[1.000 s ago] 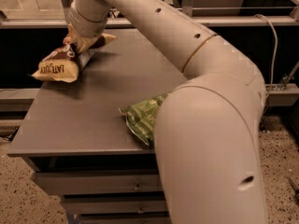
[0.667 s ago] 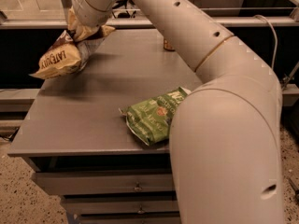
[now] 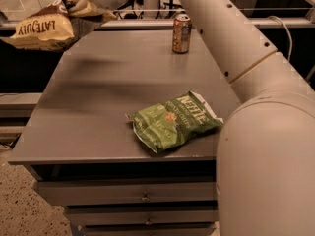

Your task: Pick brown chip bag

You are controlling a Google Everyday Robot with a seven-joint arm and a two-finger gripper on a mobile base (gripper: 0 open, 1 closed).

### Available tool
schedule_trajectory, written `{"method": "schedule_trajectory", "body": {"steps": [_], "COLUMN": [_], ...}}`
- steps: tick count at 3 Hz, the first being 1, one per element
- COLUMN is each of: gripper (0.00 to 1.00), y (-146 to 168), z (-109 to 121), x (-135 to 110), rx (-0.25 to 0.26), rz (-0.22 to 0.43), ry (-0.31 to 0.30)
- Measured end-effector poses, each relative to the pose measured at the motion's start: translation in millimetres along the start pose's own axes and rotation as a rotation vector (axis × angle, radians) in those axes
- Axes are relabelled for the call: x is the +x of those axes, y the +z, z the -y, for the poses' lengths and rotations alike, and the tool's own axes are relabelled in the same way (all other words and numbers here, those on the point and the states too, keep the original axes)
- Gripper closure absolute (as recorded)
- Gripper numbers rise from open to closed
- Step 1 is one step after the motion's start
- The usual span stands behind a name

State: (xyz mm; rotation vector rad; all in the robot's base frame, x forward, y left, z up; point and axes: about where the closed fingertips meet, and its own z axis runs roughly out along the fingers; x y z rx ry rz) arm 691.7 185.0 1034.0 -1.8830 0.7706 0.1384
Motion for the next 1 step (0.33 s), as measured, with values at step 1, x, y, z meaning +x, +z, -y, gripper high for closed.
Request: {"method": "schedule_trajectory", "body": {"steps": [1], "gripper": [1.0], "y": [1.7], "z": [0.2], "x": [-5.6], "rx": [0.005], "rz": [0.022], "ry": [0.008]}}
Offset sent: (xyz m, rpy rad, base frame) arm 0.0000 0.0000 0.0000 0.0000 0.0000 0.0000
